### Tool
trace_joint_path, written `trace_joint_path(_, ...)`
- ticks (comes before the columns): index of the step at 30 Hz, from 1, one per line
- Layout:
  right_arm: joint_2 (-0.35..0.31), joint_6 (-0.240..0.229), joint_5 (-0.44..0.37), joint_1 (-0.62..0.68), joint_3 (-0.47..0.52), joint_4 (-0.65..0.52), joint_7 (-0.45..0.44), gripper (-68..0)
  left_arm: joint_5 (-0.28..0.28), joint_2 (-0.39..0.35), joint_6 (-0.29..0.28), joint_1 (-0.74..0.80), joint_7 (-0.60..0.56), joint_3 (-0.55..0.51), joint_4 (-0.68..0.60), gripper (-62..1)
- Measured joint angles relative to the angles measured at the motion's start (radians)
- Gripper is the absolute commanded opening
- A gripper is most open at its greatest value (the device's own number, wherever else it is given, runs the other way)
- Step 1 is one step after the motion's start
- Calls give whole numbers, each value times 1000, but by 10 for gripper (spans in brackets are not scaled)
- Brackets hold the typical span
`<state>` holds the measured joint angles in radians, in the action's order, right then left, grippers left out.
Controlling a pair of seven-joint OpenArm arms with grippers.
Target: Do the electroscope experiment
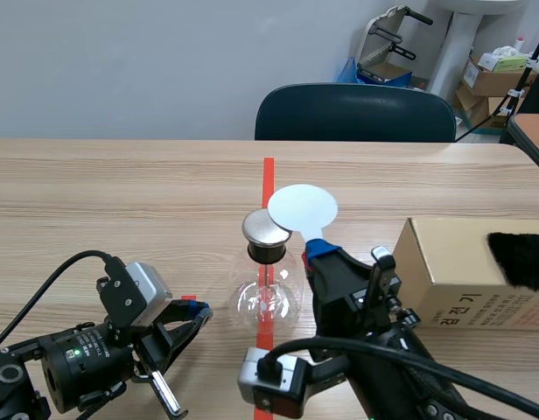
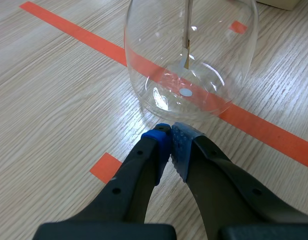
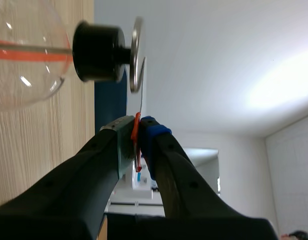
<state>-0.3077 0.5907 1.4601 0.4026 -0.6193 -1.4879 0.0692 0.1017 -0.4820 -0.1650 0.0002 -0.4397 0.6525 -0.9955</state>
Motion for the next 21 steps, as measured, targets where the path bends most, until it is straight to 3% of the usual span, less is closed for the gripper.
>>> trace_joint_path(8,0,28,0,0,0,0,-139,-665,0,0,0,0,0,0,0,-582)
trace_joint_path(21,0,38,0,0,0,0,-166,-665,0,0,0,0,0,0,0,-582)
